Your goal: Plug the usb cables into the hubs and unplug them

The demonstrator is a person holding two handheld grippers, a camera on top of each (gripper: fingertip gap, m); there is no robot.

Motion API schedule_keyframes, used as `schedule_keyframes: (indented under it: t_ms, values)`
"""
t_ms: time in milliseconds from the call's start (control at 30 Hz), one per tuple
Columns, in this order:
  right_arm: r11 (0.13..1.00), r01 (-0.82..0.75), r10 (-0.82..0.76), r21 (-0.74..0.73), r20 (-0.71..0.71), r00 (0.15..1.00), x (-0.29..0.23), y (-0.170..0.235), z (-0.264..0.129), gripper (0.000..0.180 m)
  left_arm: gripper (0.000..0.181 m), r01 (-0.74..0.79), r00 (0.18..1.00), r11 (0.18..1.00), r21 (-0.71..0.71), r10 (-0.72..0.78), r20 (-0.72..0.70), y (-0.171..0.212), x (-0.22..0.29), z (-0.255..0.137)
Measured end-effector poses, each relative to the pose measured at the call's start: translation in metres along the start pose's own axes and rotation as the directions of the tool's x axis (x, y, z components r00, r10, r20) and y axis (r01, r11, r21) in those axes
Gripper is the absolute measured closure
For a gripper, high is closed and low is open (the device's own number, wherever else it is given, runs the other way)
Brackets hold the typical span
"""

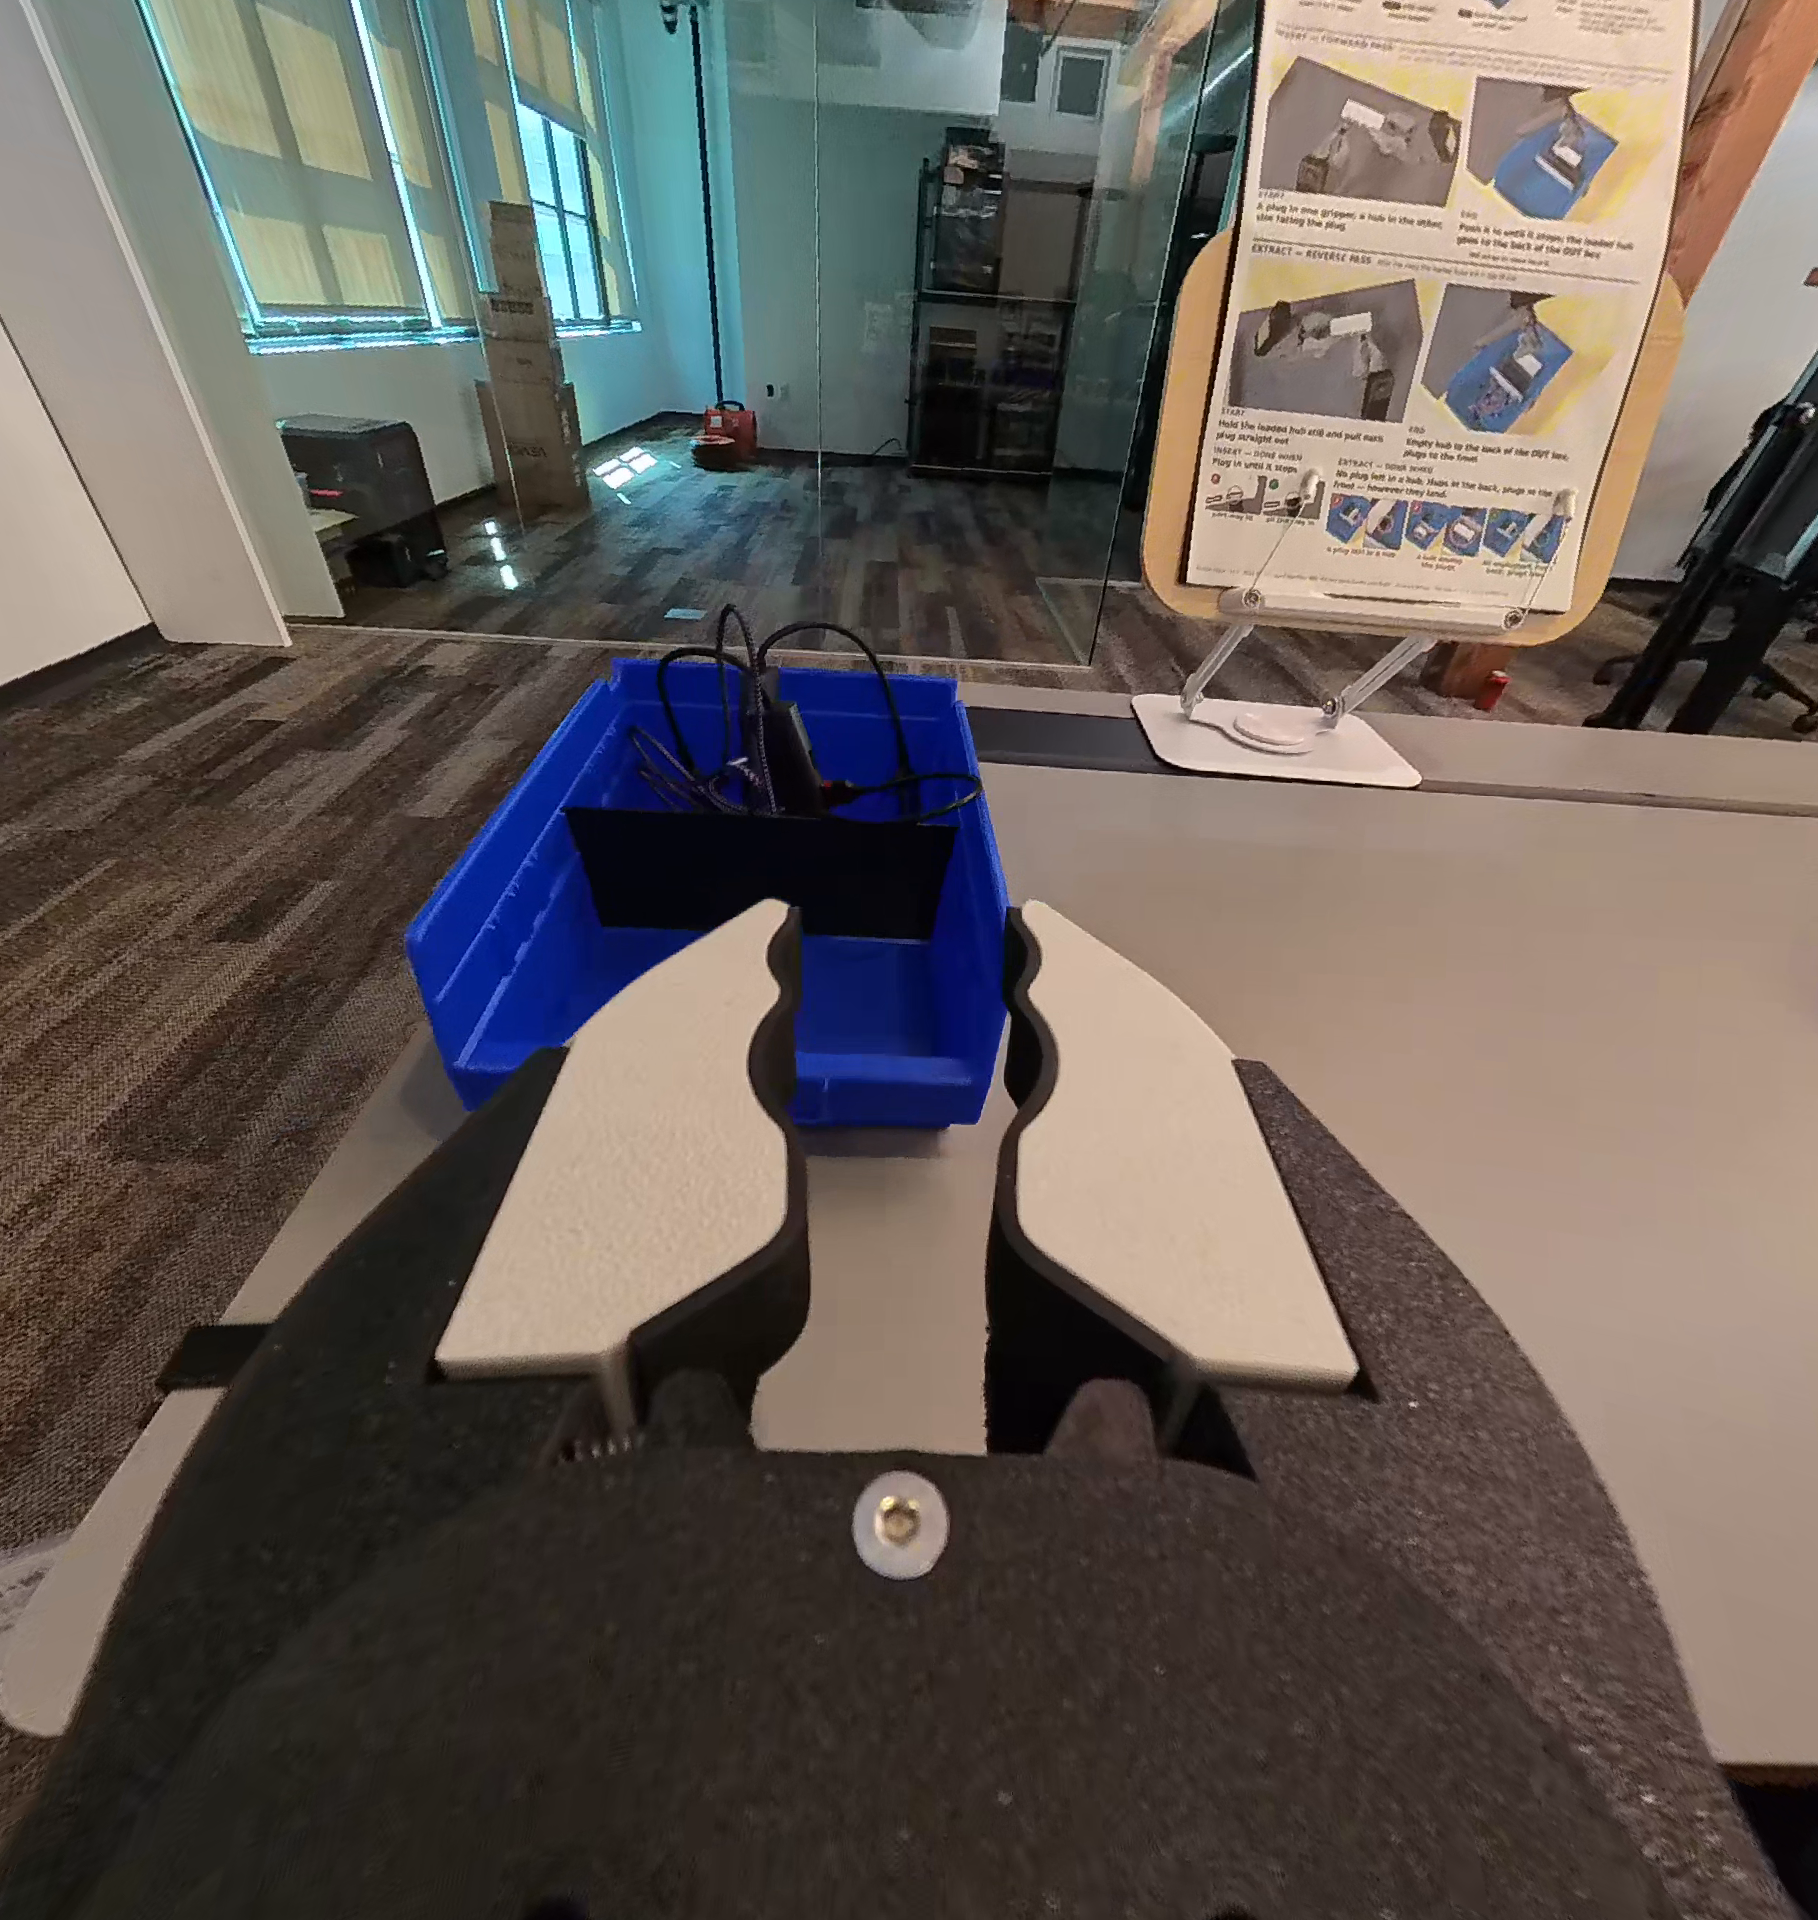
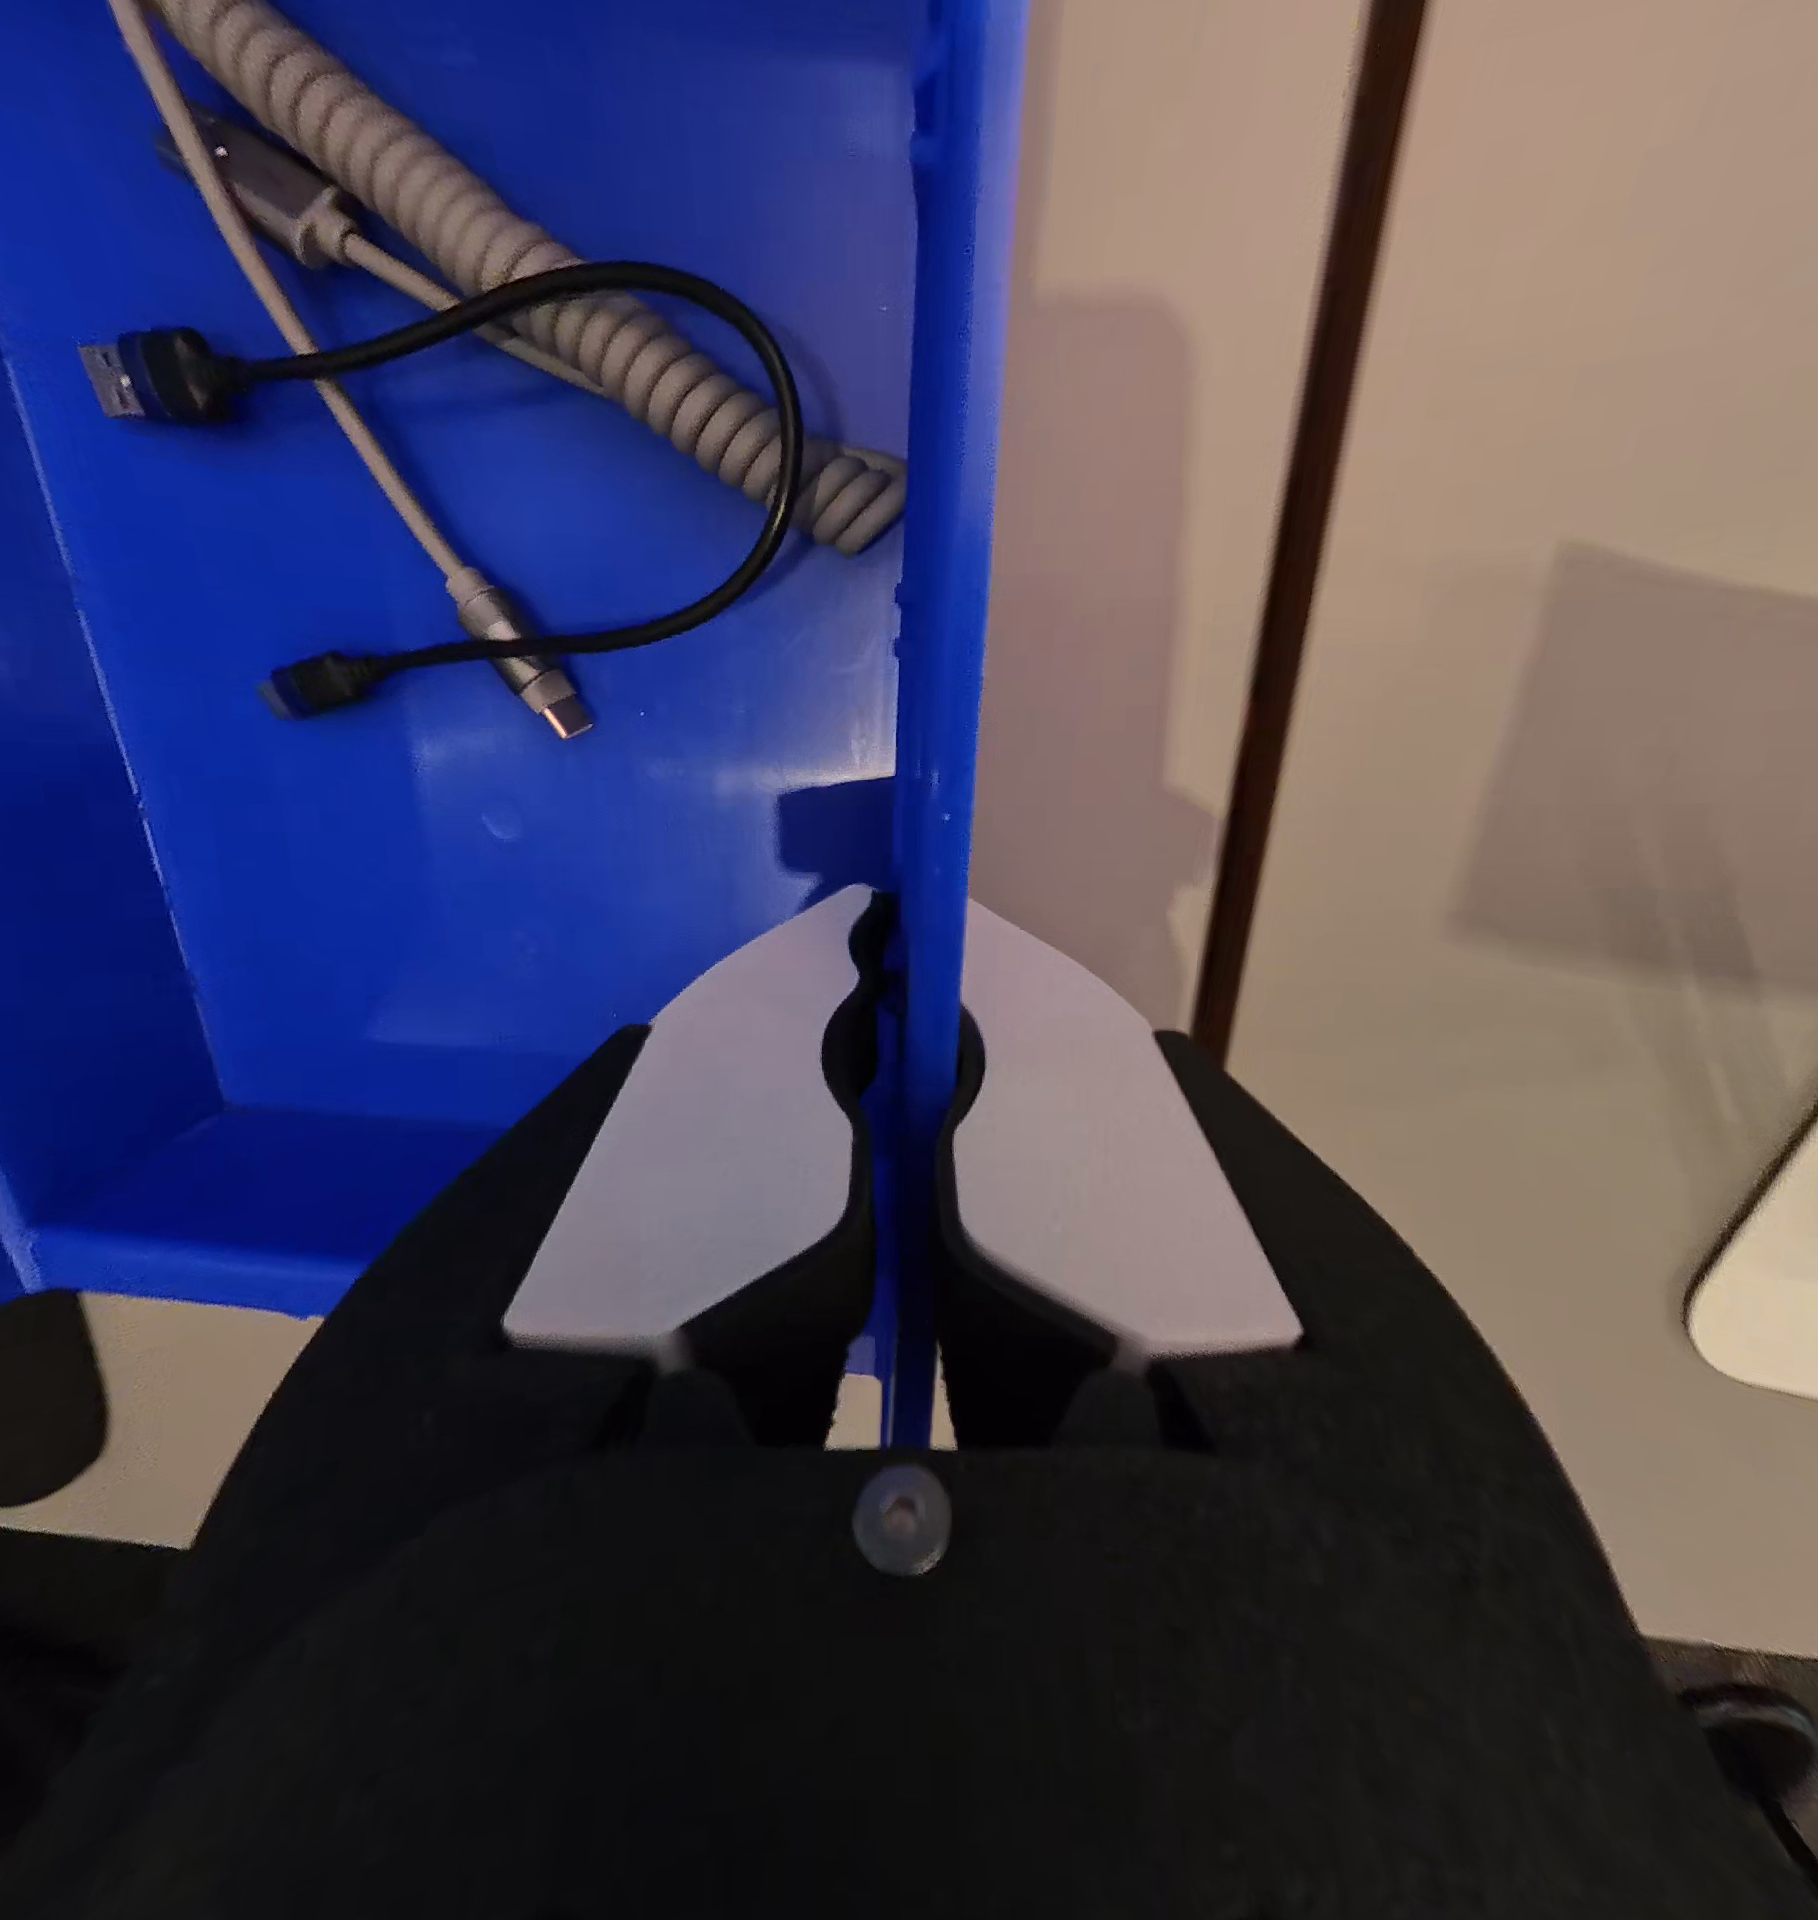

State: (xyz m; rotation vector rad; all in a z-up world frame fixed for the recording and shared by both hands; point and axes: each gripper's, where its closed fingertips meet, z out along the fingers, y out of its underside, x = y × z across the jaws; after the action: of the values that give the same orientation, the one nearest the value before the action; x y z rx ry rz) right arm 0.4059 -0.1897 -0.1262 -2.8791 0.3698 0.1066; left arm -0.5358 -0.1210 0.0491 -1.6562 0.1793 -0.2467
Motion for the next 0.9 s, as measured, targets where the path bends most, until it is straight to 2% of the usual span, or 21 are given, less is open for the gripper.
schedule_keyframes:
  t_ms: [133,400,533,600,733,833,900]
  values:
    - [0.999,-0.026,0.025,0.024,0.038,0.999,0.01,0.007,-0.002,0.174,0.144,-0.001,1.0,1.0,-0.002,0.001,-0.005,-0.002,0.007,0.005]
    - [0.999,0.036,-0.036,0.006,-0.025,0.999,0.011,0.009,-0.003,0.172,0.144,-0.001,1.0,1.0,-0.003,0.001,-0.027,-0.004,0.019,0.019]
    - [0.997,0.071,-0.065,0.039,-0.138,0.988,0.017,0.007,-0.012,0.162,0.139,0.016,1.0,1.0,-0.022,-0.016,-0.024,-0.004,0.018,0.02]
    - [0.986,0.125,-0.093,0.109,-0.262,0.961,0.023,-0.004,-0.03,0.153,0.137,0.019,0.999,1.0,-0.021,-0.02,-0.027,-0.007,0.019,0.017]
    - [0.926,0.246,-0.088,0.286,-0.47,0.878,0.015,-0.032,-0.091,0.151,0.132,-0.034,0.999,0.999,-0.027,0.034,0.003,-0.014,0.018,0.011]
    - [0.824,0.355,-0.09,0.443,-0.516,0.852,-0.025,-0.056,-0.143,0.15,0.129,-0.055,0.998,0.997,-0.06,0.055,0.005,-0.007,0.016,0.013]
    - [0.729,0.397,-0.119,0.558,-0.468,0.876,-0.072,-0.07,-0.17,0.147,0.127,-0.056,0.998,0.995,-0.087,0.055,-0.017,0.0,0.018,0.021]
